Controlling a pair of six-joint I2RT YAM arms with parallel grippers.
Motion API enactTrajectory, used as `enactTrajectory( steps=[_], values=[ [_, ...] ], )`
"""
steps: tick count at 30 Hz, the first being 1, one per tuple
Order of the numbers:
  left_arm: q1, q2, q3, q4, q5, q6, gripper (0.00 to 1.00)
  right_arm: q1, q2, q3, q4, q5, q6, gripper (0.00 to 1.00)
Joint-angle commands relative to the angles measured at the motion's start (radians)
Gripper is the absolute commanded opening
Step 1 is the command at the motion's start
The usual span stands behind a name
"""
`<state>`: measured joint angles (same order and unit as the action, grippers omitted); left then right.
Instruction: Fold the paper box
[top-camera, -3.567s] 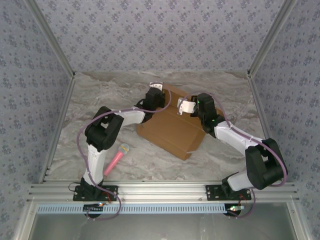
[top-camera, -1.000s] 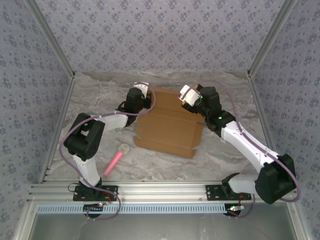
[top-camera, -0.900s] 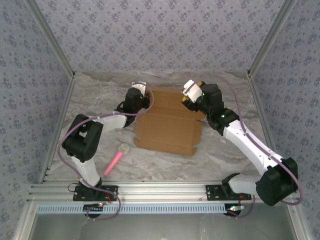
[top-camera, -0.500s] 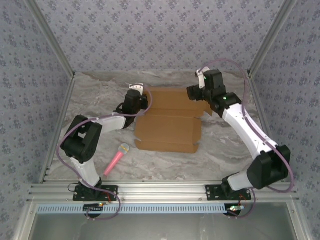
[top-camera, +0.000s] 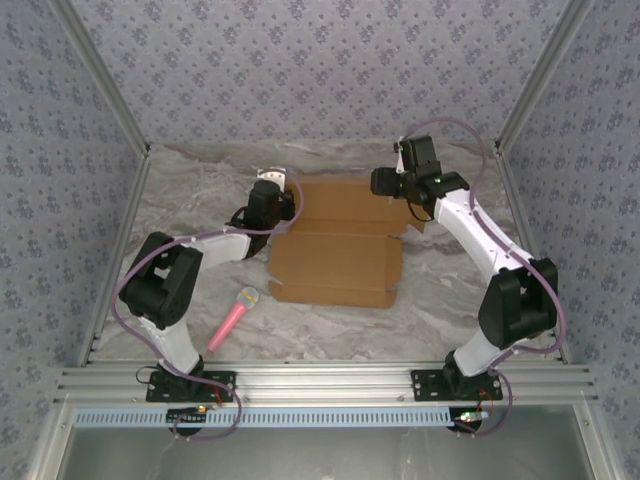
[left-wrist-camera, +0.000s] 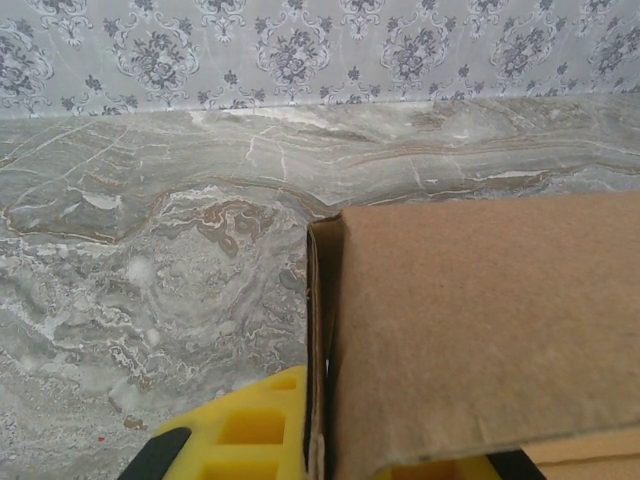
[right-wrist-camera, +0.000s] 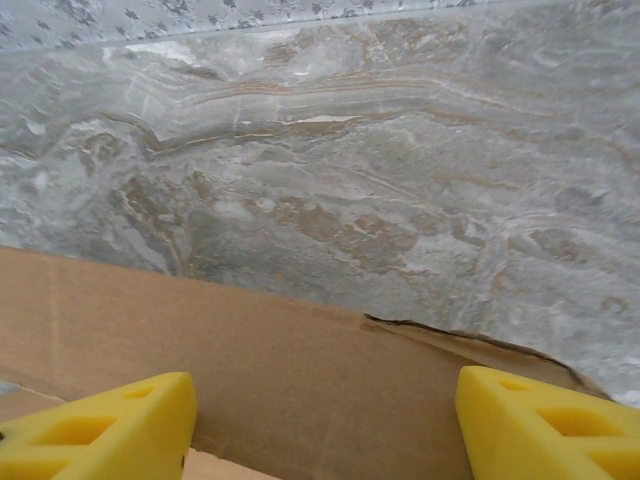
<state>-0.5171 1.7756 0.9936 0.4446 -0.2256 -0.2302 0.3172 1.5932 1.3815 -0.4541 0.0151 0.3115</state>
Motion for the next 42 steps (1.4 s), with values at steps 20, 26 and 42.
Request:
enactTrajectory(
  steps=[20,26,42],
  values=[
    [-0.019,-0.054,-0.007,0.003,-0.015,-0.014,0.0,-0.078,-0.022,-0.25,0.462,-0.351,0.48,0.37],
    [-0.02,-0.068,-0.01,-0.009,-0.022,-0.013,0.0,-0.085,-0.085,-0.242,0.329,-0.257,0.339,0.65],
    [-0.02,-0.09,0.001,-0.026,-0.039,-0.016,0.0,-0.028,-0.378,-0.614,0.38,-0.039,0.079,0.79]
  ],
)
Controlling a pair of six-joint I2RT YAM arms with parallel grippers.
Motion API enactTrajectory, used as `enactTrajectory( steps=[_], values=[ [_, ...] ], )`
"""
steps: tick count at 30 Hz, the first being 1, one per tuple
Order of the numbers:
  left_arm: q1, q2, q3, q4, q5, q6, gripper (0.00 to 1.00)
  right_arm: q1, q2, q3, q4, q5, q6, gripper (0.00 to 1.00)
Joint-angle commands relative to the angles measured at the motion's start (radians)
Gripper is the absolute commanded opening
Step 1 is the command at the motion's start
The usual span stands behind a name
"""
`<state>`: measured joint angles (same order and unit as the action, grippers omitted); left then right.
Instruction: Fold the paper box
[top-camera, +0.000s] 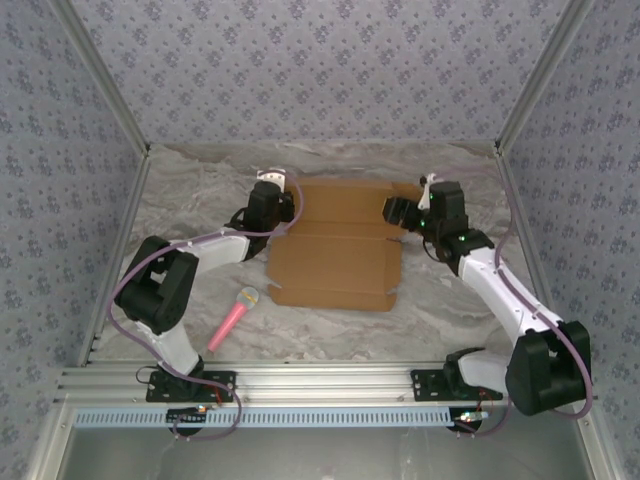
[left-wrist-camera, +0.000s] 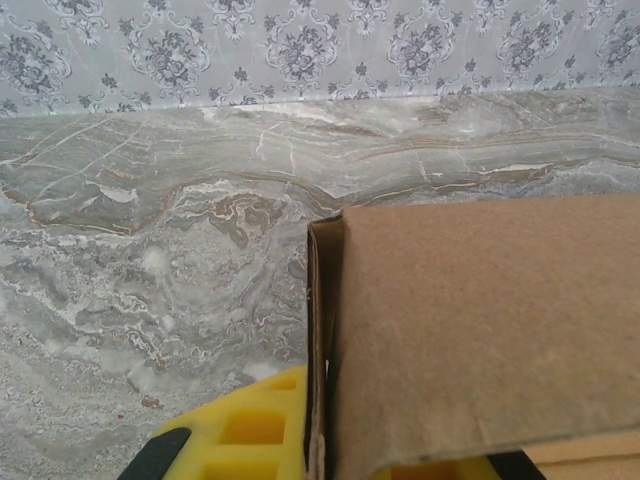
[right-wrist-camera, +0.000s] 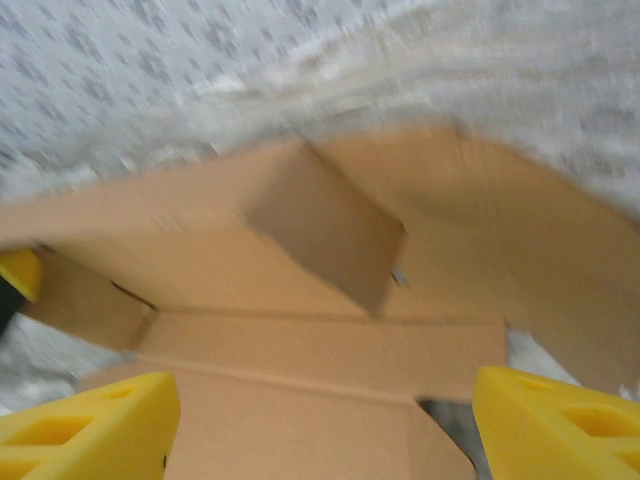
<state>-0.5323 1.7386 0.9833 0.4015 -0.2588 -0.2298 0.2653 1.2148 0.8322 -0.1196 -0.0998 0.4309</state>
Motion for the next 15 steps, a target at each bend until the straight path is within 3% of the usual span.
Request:
enactTrajectory(
  steps=[1,7,15],
  values=[
    [-0.004,-0.054,0.011,0.017,-0.003,-0.019,0.0,0.04,0.005,-0.099,0.075,0.097,-0.038,0.78],
    [-0.006,-0.062,0.011,0.017,0.015,-0.022,0.0,0.063,0.098,-0.215,0.265,0.171,-0.004,0.78],
    [-0.006,-0.068,0.015,0.021,0.018,-0.024,0.0,0.054,0.262,-0.196,0.411,0.196,0.009,0.79]
  ],
)
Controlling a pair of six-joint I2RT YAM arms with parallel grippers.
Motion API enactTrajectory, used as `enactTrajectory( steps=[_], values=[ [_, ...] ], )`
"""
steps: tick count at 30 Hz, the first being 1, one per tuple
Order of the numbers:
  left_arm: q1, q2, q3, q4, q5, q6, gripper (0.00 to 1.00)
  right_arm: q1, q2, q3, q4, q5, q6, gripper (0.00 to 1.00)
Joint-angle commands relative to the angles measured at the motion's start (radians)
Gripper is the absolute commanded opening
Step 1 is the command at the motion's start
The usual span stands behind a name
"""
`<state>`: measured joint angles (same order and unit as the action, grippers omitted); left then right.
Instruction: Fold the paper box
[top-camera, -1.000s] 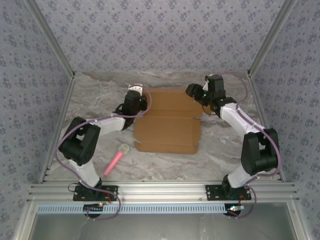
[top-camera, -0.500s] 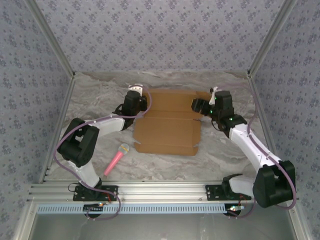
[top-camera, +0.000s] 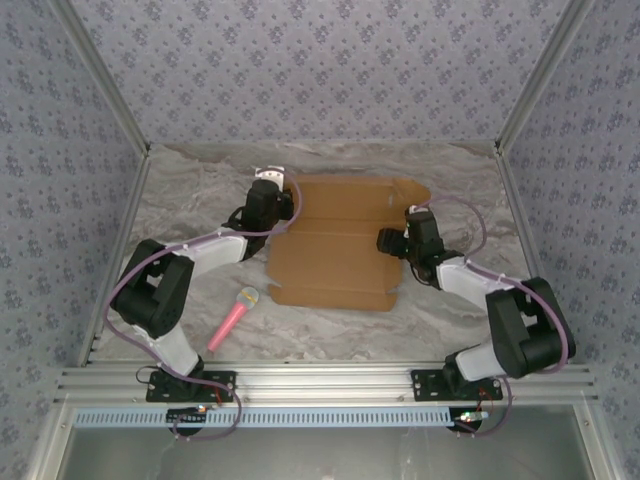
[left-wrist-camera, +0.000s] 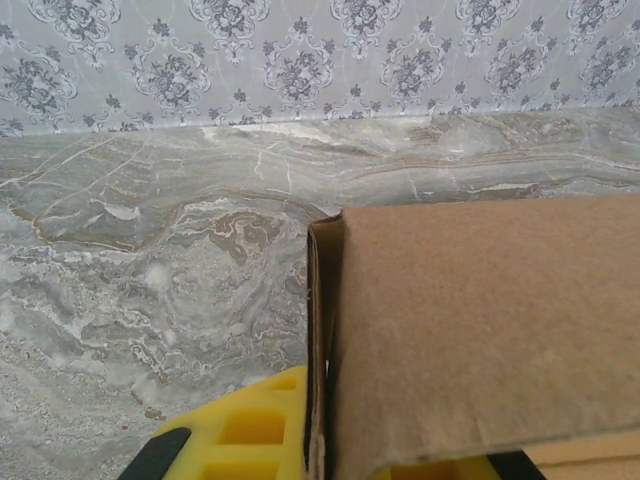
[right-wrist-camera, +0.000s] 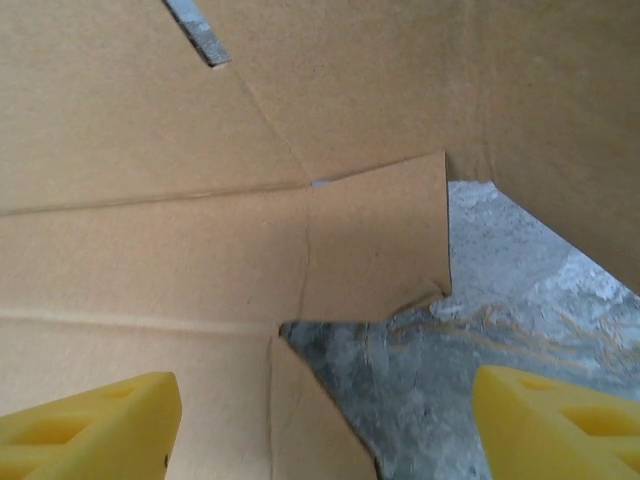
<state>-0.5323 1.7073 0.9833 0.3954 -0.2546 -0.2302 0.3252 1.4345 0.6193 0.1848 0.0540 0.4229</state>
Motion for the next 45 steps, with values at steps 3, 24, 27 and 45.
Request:
enactTrajectory(
  steps=[3,24,27,45],
  values=[
    [-0.008,-0.041,0.015,0.022,0.015,-0.022,0.0,-0.013,0.08,0.026,0.16,0.024,0.015,0.8],
    [-0.008,-0.031,0.003,0.025,0.021,-0.02,0.0,-0.033,0.112,0.03,0.315,-0.206,-0.128,0.47],
    [-0.009,-0.029,-0.001,0.026,0.021,-0.024,0.0,-0.027,0.133,0.036,0.316,-0.223,-0.128,0.44],
    [-0.008,-0.026,0.004,0.025,0.016,-0.015,0.0,-0.015,0.057,0.039,0.22,-0.171,-0.184,0.47]
  ],
)
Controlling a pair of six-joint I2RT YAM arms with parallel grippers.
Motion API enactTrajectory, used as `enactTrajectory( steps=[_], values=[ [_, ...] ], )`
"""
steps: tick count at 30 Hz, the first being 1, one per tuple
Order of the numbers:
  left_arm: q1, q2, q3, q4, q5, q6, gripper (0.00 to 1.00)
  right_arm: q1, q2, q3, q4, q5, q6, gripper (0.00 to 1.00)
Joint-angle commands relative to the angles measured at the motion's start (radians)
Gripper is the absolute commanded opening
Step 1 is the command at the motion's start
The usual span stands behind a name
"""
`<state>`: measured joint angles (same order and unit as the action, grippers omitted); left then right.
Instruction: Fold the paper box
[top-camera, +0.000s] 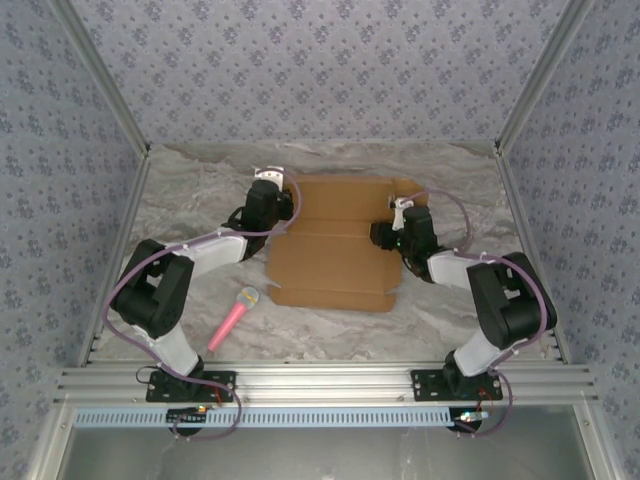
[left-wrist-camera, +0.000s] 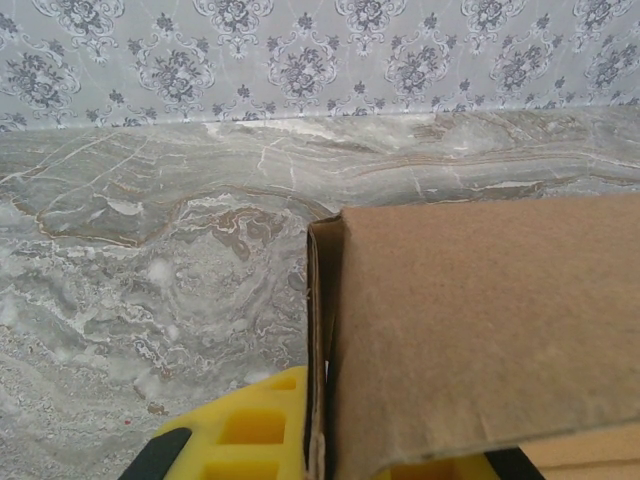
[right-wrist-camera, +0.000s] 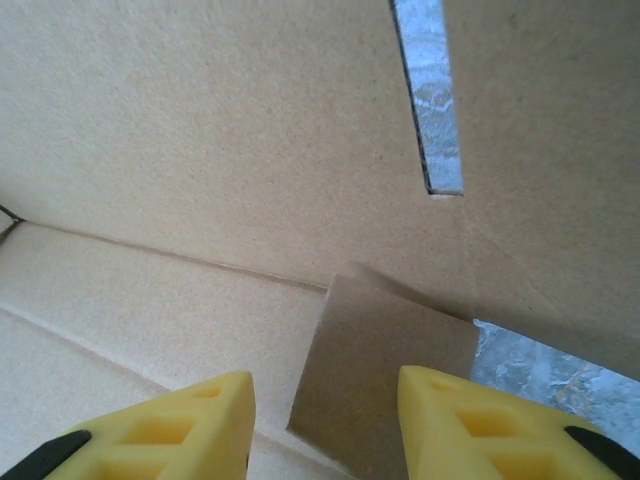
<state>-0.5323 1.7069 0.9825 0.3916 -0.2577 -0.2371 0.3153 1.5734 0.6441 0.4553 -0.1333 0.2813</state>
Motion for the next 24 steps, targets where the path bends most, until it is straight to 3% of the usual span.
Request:
enactTrajectory(
  steps=[1,7,14,19,24],
  values=[
    [-0.007,-0.026,0.004,0.029,0.018,-0.008,0.0,-0.007,-0.114,0.014,-0.074,0.021,-0.053,0.49],
    [0.009,-0.031,-0.005,0.038,0.019,-0.016,0.0,-0.019,-0.281,0.028,-0.253,0.005,-0.119,0.62],
    [0.03,-0.033,0.004,0.032,0.033,-0.008,0.0,-0.049,-0.492,0.073,-0.497,-0.014,-0.212,0.64],
    [0.04,-0.029,0.009,0.038,0.038,-0.002,0.0,-0.12,-0.618,0.132,-0.619,0.0,-0.235,0.65],
    [0.04,-0.028,0.014,0.038,0.041,0.0,0.0,-0.252,-0.596,0.201,-0.649,0.043,-0.176,0.66]
  ],
)
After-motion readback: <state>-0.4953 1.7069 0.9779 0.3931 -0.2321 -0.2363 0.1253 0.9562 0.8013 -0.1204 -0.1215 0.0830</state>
